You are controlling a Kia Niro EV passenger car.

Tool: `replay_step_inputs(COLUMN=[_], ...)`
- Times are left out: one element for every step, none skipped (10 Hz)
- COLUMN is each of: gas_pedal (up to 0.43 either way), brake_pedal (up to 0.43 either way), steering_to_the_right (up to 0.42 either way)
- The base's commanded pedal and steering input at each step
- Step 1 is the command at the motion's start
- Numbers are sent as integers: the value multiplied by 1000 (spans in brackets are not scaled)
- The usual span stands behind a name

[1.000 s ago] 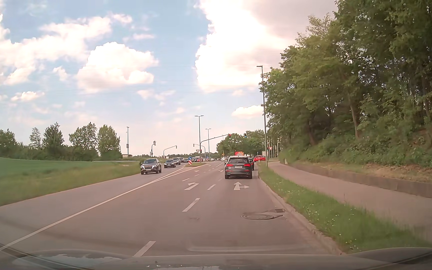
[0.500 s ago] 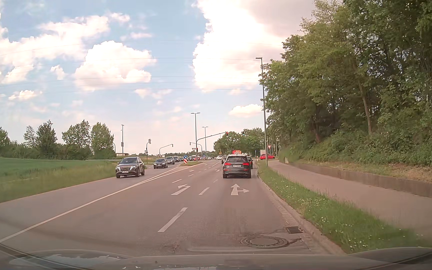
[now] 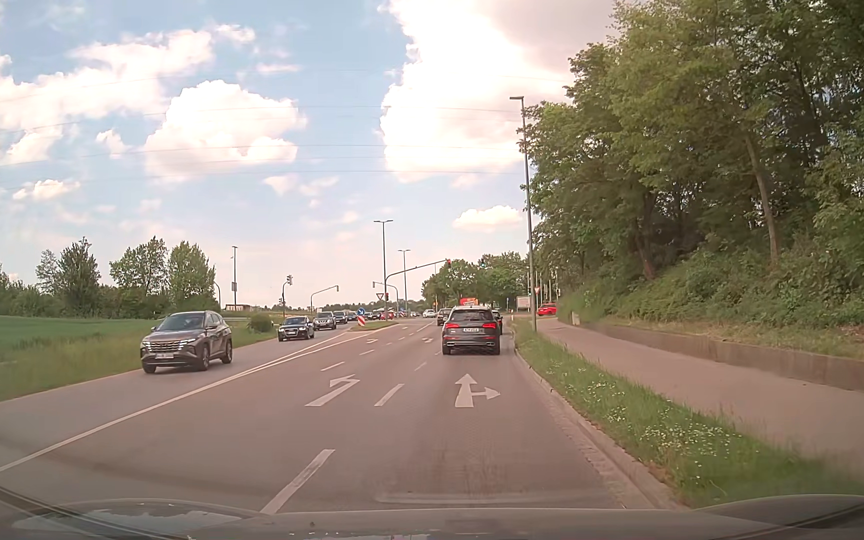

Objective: Follow the waypoints while adhering to traffic rules and regulations

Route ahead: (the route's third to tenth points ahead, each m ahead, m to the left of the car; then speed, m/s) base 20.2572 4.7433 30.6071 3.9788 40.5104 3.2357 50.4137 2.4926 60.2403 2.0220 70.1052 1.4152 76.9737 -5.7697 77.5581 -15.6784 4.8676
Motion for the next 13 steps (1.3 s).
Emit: replay_step_inputs(gas_pedal=[28,47,67,67,98,98,79,39,39,39,39,39,39], brake_pedal=[18,18,24,18,24,24,18,18,18,18,18,18,18], steering_to_the_right=[12,11,11,7,5,7,8,6,2,0,-1,5,10])
